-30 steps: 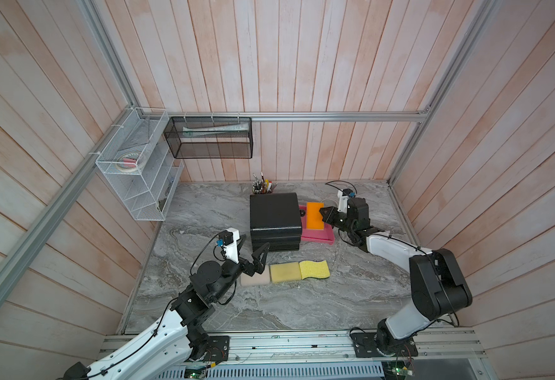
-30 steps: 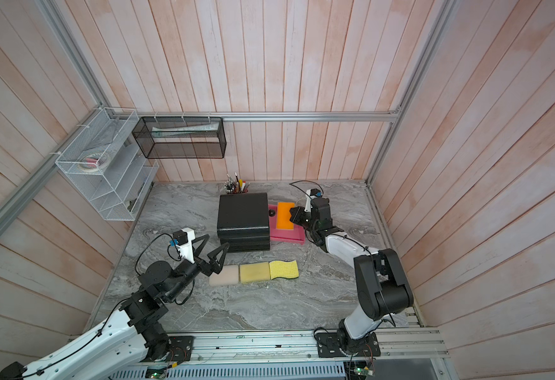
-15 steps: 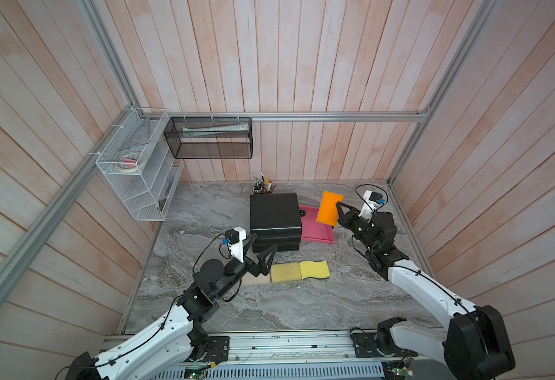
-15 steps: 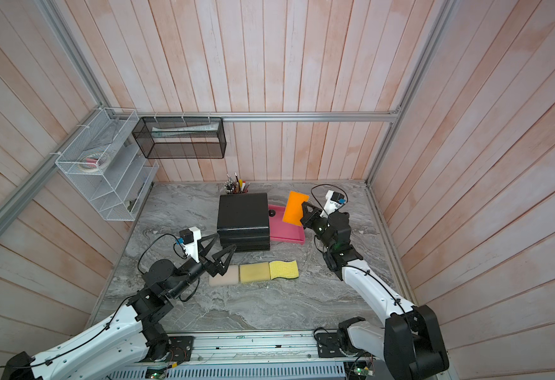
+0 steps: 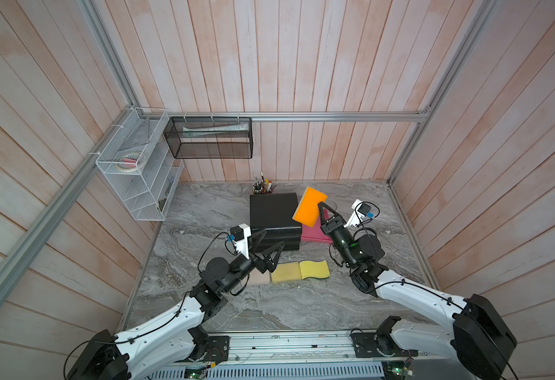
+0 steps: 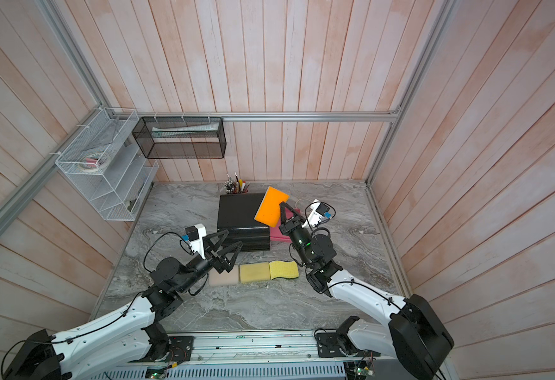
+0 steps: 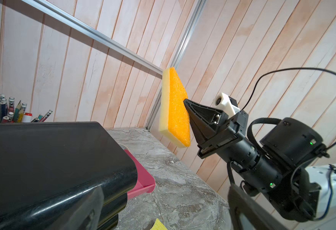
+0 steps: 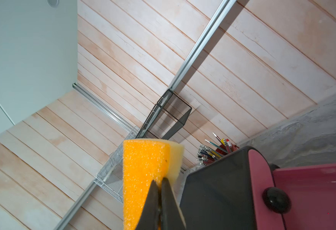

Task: Take the sponge out of the drawer
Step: Pick up the sponge from the drawer.

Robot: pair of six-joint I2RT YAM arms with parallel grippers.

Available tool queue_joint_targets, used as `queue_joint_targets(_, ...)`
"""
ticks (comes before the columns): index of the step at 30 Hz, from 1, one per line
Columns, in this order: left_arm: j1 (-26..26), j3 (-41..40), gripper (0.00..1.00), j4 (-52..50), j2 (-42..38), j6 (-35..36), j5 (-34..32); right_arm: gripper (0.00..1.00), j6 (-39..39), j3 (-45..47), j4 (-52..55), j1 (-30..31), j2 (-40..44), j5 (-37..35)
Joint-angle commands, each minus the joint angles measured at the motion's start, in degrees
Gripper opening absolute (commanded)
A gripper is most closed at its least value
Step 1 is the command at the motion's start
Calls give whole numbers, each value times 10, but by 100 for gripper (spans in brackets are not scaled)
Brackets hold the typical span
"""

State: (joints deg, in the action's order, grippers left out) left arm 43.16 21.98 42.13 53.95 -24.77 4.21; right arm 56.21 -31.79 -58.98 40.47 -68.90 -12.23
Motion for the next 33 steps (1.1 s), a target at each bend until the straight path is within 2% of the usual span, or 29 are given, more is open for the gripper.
queue_joint_targets(1, 2, -11, 99, 85, 21, -13, -3, 0, 86, 24, -119, 11, -39, -28)
queue_joint_targets(9, 3, -17, 99, 143, 58, -36, -15, 0, 167, 11, -203, 44, -118, 10)
queue_joint_targets(17, 3, -28, 99, 175, 86, -53, -22, 0, 161, 20, -240, 69, -118, 5)
queue_joint_targets(22, 3, -20, 99, 180, 98, -50, -21, 0, 160, 4, -247, 87, -142, 20)
queue_joint_targets(33, 3, -9, 98, 214, 145, -61, -9, 0, 182, -9, -347, 99, -214, 43)
